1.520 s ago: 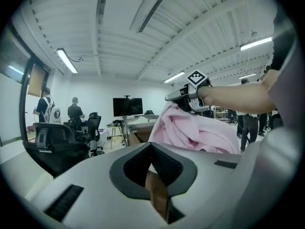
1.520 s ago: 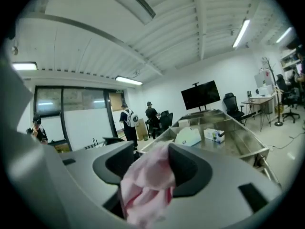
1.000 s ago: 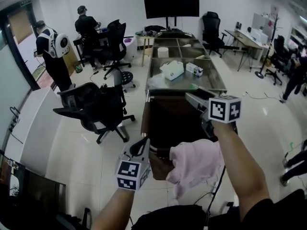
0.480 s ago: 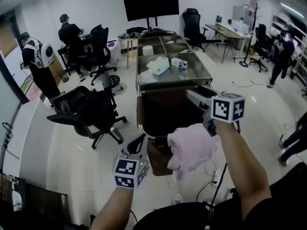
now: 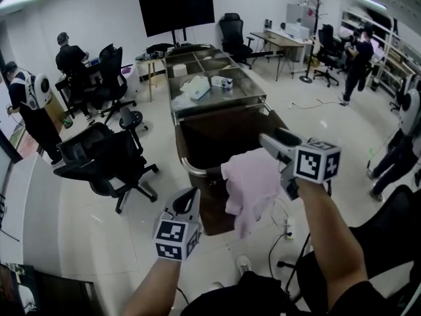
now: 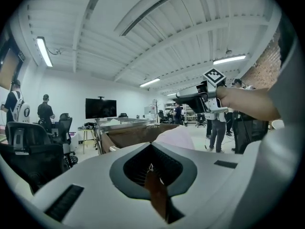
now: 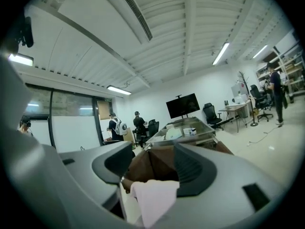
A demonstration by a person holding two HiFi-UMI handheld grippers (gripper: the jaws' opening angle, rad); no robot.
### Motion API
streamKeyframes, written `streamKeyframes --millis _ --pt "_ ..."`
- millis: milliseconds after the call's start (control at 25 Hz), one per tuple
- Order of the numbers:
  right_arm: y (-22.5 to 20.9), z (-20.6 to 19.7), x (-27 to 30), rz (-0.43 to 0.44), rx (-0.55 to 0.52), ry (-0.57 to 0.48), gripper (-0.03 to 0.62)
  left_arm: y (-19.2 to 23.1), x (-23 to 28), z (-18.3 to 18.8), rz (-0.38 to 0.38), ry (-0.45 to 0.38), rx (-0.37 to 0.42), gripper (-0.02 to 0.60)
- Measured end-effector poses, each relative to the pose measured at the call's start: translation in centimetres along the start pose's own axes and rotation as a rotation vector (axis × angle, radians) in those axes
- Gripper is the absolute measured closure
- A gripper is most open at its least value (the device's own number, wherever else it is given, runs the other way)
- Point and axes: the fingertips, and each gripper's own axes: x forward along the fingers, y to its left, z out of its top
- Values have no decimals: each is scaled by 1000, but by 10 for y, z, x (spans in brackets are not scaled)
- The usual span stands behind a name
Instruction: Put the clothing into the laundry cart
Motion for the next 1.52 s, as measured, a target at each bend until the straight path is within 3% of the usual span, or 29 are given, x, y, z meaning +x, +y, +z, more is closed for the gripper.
streamKeyframes --millis 240,400,600,760,1080,1280,1520 --pt "9 -50 -65 -72 34 24 315 -36 -16 -12 -86 7 3 583" --pt "25 -78 -93 -71 7 46 316 -52 -24 -22 -112 23 20 583" --pt "30 -99 -116 -50 -18 65 316 -65 -23 -33 -94 49 17 583" --pt "17 -123 -130 -33 34 87 318 -75 -22 -41 -61 71 -13 583" --pt "25 -224 -158 68 100 231 313 -126 -25 -87 -61 167 -84 583" --pt "24 -236 -174 80 171 186 590 -163 -31 -114 -94 227 -103 583" --pt "35 -239 -173 113 72 218 591 -195 -37 -122 -144 238 -94 583"
